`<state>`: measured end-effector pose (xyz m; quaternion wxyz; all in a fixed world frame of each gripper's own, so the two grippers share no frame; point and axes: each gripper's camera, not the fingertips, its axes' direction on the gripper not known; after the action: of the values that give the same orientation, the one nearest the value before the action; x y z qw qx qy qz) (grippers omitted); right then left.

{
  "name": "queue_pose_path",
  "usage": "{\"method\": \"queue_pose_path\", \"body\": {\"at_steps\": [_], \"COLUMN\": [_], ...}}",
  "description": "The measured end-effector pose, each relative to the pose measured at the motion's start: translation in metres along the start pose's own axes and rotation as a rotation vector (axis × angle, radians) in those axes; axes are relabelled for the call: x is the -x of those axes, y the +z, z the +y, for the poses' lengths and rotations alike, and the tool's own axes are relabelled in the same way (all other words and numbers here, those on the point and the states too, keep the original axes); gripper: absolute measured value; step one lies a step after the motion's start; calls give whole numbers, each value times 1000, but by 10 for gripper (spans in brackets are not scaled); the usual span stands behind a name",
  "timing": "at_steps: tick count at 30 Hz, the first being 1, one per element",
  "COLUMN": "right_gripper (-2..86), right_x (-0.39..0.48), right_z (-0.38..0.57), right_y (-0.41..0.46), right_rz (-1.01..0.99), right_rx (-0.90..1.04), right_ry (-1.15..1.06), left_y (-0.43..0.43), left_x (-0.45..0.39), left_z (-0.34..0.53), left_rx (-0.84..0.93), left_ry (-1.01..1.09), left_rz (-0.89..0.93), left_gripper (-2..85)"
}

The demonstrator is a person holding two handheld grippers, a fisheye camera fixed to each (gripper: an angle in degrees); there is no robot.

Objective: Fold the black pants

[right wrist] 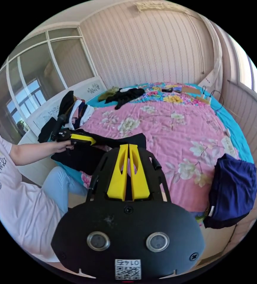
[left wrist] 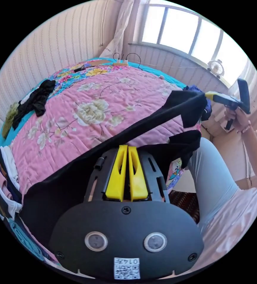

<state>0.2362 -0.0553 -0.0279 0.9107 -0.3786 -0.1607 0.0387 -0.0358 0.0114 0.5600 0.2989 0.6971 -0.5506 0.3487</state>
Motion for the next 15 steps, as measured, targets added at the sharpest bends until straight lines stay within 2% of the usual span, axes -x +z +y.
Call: {"method": "queue_pose_path", "body": {"at_steps": [3,6,7,10,15], "right_gripper": [-8,-3,0,25,98], "right_x": [30,38,34,27,4], "right_z": [-12,5,18,49,65], "right_y": [-29,-2,17,37,8], "right_rz": [75,230,271,372,455], "right_rx": [-59,128,248,413,341], "right_ry": [-156,-219,-215,-173,-29], "left_y": [3,16,19,22,17], "left_x": [-14,-21,-23,-34,-46], "left_z": [-8,-11,-11,-12,-24], "left_rx": [10,51,52,70,43], "left_ry": [69,48,32,59,168], "left_rz": [-94,-77,-44,-39,-120], "left_gripper": [80,87,86,87,92]}}
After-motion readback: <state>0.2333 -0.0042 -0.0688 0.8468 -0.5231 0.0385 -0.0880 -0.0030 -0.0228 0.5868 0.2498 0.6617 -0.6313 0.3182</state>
